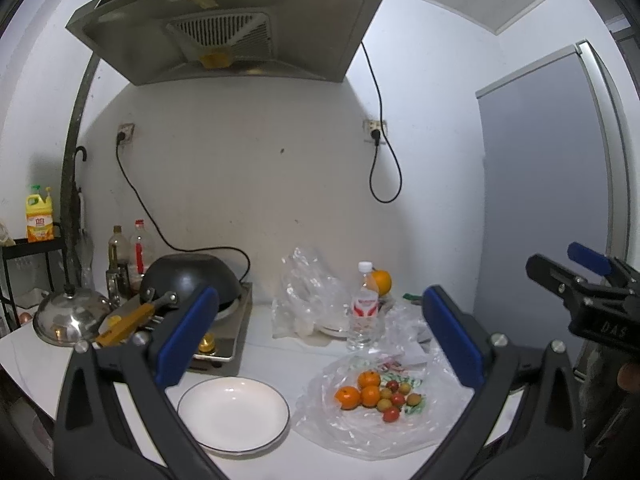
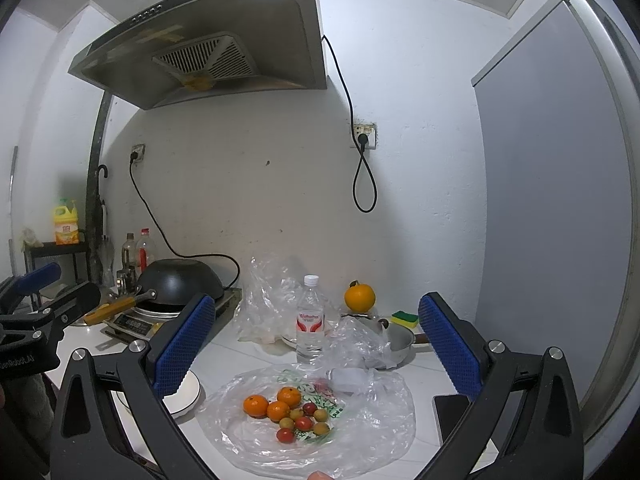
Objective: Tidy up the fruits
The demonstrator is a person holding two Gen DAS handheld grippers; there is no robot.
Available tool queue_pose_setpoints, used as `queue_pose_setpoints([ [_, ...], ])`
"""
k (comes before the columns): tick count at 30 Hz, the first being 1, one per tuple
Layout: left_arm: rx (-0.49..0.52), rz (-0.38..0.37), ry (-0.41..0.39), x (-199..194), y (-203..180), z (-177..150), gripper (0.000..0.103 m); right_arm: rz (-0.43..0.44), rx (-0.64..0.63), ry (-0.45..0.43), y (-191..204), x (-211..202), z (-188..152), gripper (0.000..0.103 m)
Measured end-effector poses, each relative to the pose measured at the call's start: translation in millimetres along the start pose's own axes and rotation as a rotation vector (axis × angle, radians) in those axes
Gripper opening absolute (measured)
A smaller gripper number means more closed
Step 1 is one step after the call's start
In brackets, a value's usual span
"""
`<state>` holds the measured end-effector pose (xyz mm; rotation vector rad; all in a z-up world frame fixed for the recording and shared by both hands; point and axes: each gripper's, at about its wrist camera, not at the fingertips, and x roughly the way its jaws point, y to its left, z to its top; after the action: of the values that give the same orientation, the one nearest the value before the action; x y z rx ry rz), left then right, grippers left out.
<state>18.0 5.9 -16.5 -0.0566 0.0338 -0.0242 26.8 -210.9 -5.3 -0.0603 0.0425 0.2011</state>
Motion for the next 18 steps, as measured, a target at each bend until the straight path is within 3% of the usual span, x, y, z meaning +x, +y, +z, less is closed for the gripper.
queue_pose_setpoints([
  [18, 0.006, -0.007, 0.001, 4.7, -0.7, -4.3, 0.103, -0.002, -0.001, 0.009, 0.0, 1.4, 0.6, 0.103],
])
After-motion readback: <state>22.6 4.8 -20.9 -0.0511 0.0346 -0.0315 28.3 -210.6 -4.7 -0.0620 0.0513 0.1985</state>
